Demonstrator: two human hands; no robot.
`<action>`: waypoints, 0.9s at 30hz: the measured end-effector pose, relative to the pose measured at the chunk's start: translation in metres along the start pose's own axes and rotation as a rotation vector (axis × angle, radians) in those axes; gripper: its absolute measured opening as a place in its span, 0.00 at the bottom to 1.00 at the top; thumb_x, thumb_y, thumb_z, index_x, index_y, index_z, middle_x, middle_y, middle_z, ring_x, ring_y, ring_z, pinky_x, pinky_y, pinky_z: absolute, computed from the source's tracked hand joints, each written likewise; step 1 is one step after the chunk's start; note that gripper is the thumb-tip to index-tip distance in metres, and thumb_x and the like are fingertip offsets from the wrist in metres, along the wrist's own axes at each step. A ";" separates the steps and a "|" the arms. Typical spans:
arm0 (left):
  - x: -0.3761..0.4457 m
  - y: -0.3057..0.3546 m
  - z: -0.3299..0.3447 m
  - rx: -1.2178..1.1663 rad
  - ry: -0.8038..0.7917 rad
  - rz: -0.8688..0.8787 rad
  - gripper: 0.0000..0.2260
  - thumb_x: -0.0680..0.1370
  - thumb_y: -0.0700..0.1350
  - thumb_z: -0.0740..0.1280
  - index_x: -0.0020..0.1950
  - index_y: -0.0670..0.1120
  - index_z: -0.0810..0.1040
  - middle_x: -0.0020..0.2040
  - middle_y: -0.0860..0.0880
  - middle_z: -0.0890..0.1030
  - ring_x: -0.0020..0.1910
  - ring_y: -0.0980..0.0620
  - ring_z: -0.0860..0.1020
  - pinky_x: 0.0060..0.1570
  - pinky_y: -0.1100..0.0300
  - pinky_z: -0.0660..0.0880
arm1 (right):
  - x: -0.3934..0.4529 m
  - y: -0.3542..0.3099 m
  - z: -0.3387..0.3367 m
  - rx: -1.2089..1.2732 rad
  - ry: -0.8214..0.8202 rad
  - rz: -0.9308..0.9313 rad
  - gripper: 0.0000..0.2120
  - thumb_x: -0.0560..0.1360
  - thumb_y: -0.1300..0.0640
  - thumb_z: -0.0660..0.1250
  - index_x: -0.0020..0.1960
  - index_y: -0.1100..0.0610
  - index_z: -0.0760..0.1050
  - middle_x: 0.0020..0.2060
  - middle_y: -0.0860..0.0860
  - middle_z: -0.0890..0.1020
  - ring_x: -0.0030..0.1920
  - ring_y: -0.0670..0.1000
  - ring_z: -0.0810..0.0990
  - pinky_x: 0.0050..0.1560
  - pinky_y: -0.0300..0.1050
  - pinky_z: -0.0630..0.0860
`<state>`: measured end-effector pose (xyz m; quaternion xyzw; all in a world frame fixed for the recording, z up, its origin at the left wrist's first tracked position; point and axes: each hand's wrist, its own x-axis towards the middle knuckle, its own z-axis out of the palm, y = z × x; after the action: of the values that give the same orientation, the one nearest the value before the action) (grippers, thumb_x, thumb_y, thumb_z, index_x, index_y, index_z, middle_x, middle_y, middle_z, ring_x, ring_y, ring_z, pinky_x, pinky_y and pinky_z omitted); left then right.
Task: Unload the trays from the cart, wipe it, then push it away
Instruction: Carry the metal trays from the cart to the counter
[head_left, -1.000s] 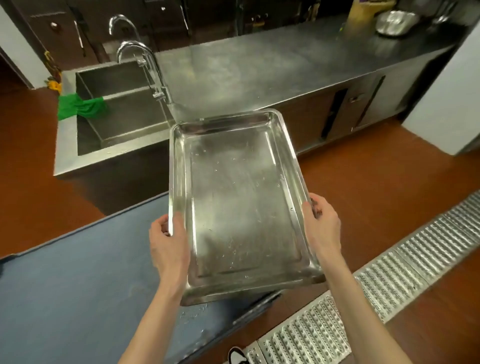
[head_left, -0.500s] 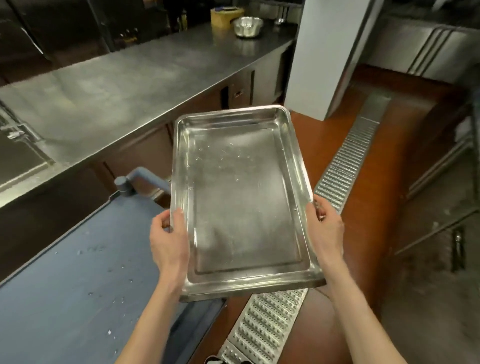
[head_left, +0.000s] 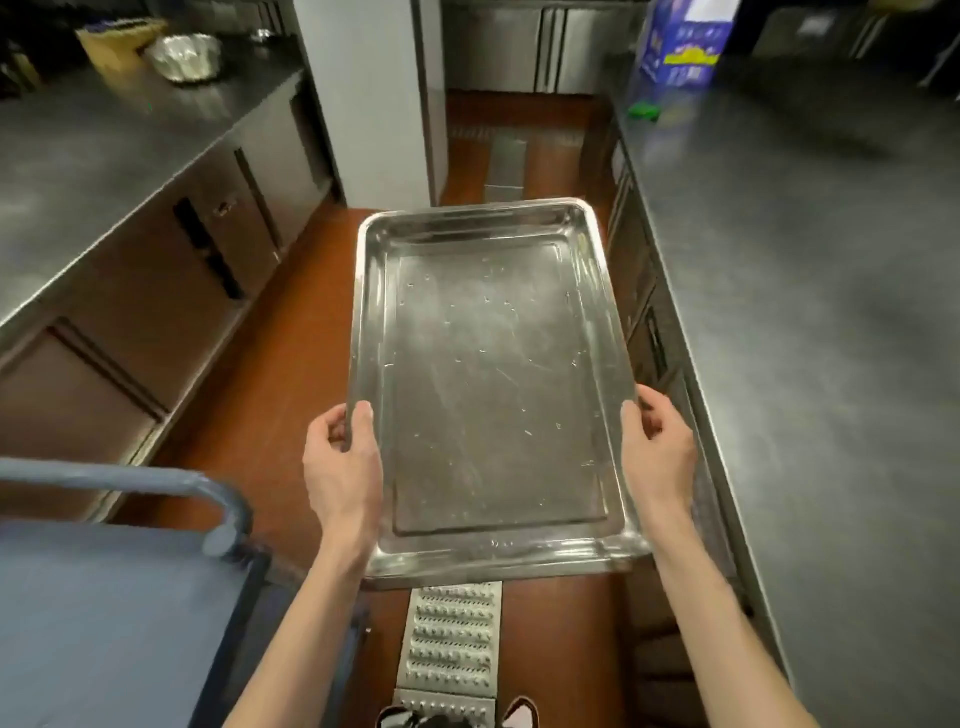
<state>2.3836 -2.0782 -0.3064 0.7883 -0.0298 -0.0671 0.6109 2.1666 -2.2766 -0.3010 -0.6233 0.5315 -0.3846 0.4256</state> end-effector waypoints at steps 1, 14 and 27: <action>-0.008 0.003 0.013 0.002 -0.039 0.009 0.26 0.76 0.68 0.64 0.67 0.54 0.79 0.56 0.60 0.82 0.55 0.63 0.78 0.52 0.62 0.73 | 0.002 0.006 -0.015 -0.001 0.046 0.009 0.15 0.83 0.50 0.65 0.68 0.48 0.79 0.57 0.49 0.83 0.55 0.47 0.81 0.54 0.40 0.78; -0.094 0.039 0.177 0.054 -0.591 0.155 0.23 0.77 0.66 0.64 0.64 0.54 0.78 0.53 0.54 0.82 0.51 0.55 0.80 0.50 0.56 0.74 | -0.001 0.075 -0.175 0.004 0.593 0.254 0.14 0.82 0.51 0.66 0.66 0.50 0.81 0.42 0.44 0.81 0.42 0.48 0.79 0.49 0.47 0.74; -0.207 0.049 0.296 0.131 -1.114 0.257 0.20 0.76 0.67 0.65 0.64 0.60 0.78 0.56 0.60 0.83 0.58 0.56 0.81 0.65 0.45 0.78 | -0.074 0.114 -0.274 0.051 1.095 0.395 0.15 0.83 0.53 0.66 0.68 0.52 0.80 0.49 0.50 0.83 0.48 0.51 0.81 0.61 0.52 0.79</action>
<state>2.1382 -2.3480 -0.3168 0.6603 -0.4465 -0.3955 0.4564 1.8629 -2.2451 -0.3160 -0.2123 0.7710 -0.5766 0.1675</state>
